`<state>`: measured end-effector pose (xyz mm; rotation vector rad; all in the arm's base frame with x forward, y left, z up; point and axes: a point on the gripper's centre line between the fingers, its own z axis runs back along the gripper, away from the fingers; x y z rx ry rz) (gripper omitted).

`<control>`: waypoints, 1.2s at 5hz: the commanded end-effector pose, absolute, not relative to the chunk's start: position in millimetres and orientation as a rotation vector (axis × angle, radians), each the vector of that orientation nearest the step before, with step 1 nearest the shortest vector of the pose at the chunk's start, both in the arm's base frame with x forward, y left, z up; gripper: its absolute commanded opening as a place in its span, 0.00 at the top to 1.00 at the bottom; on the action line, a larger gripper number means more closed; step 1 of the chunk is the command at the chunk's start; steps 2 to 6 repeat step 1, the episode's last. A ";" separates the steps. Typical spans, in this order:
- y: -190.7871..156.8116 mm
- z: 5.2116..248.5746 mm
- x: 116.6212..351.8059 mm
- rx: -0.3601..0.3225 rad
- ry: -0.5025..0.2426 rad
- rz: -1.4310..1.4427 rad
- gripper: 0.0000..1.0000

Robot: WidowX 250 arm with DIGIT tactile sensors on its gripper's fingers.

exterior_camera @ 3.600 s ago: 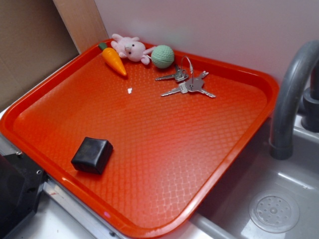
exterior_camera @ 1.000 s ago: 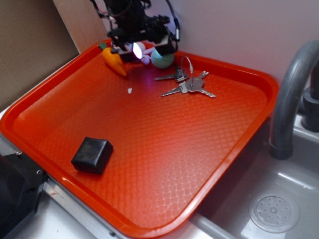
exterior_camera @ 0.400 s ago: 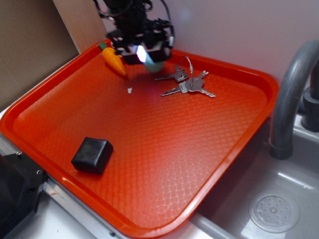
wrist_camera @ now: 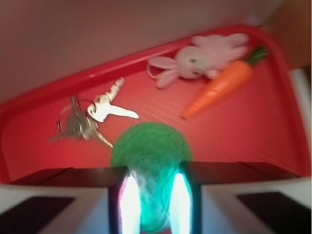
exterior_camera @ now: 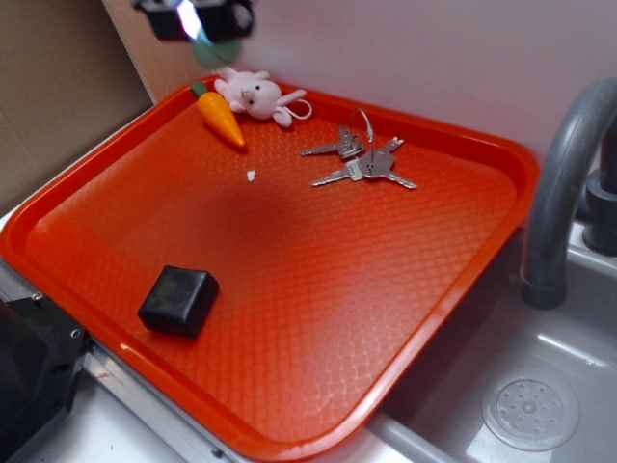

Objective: Grab the green ball.

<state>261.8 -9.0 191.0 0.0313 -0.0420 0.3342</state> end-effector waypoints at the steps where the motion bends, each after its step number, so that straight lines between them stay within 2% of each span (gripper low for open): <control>1: -2.9 262.8 250.6 0.009 -0.160 0.272 1.00; 6: -2.9 262.8 250.6 0.009 -0.160 0.272 1.00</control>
